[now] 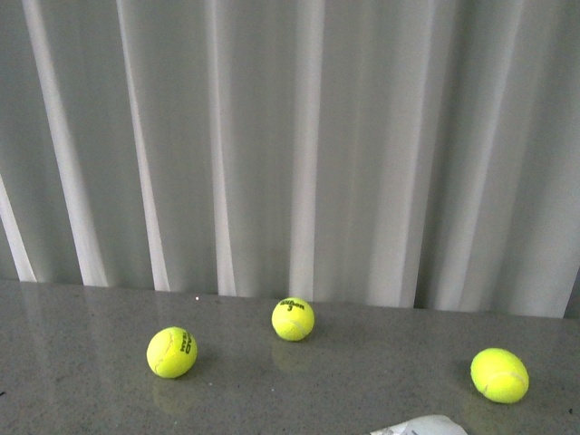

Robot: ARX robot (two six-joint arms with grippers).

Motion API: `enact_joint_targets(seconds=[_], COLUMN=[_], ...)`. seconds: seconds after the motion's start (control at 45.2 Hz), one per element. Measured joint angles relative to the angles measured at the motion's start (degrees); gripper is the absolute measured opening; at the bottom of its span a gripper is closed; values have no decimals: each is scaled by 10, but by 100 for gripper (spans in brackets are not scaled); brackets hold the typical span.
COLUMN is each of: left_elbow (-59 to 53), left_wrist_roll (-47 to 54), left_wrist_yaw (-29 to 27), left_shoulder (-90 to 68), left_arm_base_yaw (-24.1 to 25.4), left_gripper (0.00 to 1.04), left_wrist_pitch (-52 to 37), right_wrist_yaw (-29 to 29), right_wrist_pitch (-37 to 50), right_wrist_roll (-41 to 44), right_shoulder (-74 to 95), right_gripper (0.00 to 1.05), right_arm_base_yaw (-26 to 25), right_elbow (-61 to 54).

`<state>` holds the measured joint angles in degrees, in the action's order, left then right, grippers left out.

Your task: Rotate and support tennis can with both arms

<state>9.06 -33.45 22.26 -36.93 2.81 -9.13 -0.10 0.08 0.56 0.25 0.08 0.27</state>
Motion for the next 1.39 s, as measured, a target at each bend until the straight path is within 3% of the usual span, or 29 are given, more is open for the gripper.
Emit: enact_joint_targets(seconds=[0.066,0.199,0.354,0.552,1.392], left_elbow=[55,125,152,191,295], left_wrist_roll=[-65,-93,-106,-110,-204], left_wrist_yaw=[49,114,97,99,88], left_shoulder=[-175,-403,-564,-684,-808], left_arm_base_yaw=[-17,-52,-83,-125,-235], left_gripper=[98,98,98,98,98], left_wrist_pitch=[-157,-308,-408,-422,-438], right_wrist_yaw=[0,0,0,0,0], right_wrist_pitch=[0,0,0,0,0], right_wrist_roll=[0,0,0,0,0], right_shoulder=[0,0,0,0,0], right_gripper=[98,98,98,98,98], right_arm_base_yaw=[0,0,0,0,0], right_elbow=[0,0,0,0,0])
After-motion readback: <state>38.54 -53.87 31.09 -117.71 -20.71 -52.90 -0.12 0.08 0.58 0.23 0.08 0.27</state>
